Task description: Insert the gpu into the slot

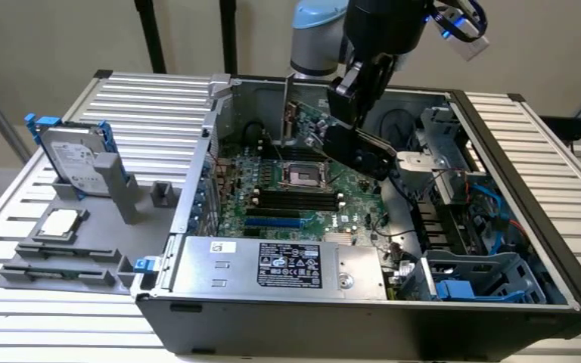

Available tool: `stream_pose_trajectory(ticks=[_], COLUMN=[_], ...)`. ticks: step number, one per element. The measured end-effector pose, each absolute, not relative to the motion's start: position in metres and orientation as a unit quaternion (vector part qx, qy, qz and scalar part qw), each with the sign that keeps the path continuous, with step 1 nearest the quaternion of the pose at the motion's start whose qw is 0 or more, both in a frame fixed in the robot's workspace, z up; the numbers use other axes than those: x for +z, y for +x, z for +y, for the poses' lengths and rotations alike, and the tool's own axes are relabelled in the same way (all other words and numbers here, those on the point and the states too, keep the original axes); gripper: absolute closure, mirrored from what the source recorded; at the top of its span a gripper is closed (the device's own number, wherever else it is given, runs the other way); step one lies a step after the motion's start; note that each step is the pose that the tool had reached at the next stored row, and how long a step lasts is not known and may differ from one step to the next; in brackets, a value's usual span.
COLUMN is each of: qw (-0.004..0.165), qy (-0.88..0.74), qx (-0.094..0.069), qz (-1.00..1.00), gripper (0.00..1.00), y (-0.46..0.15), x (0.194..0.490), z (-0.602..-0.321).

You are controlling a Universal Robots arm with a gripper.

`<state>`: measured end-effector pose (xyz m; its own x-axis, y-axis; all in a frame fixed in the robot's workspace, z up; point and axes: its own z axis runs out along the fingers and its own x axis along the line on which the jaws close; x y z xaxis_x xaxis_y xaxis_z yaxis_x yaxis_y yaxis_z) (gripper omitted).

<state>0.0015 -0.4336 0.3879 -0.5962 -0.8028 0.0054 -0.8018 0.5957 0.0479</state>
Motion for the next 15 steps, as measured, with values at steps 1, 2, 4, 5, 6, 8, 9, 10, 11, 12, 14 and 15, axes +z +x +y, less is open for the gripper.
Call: stream_pose_trajectory(ticks=[1,2,4,5,6,8,9,10,11,12,14,15], qw=[0.013,0.012,0.011,0.011,0.010,0.008,0.008,0.007,0.006,0.005,0.004,0.003], qy=[0.457,0.466,0.481,0.489,0.497,0.513,0.521,0.528,0.536,0.544,0.558,0.566], qx=[-0.021,-0.021,-0.024,-0.025,-0.026,-0.030,-0.031,-0.033,-0.035,-0.036,-0.039,-0.041], qz=[-0.889,-0.885,-0.876,-0.872,-0.867,-0.858,-0.853,-0.848,-0.844,-0.839,-0.829,-0.824], gripper=[0.74,0.74,0.74,0.74,0.74,0.74,0.74,0.74,0.74,0.74,0.74,0.74], y=[0.0015,0.0014,0.0014,0.0014,0.0014,0.0014,0.0014,0.0014,0.0014,0.0013,0.0014,0.0013], x=[0.3871,0.3861,0.3846,0.3839,0.3833,0.3820,0.3813,0.3807,0.3801,0.3794,0.3782,0.3776], z=[-0.4336,-0.4335,-0.4335,-0.4336,-0.4336,-0.4336,-0.4336,-0.4335,-0.4335,-0.4335,-0.4335,-0.4335])
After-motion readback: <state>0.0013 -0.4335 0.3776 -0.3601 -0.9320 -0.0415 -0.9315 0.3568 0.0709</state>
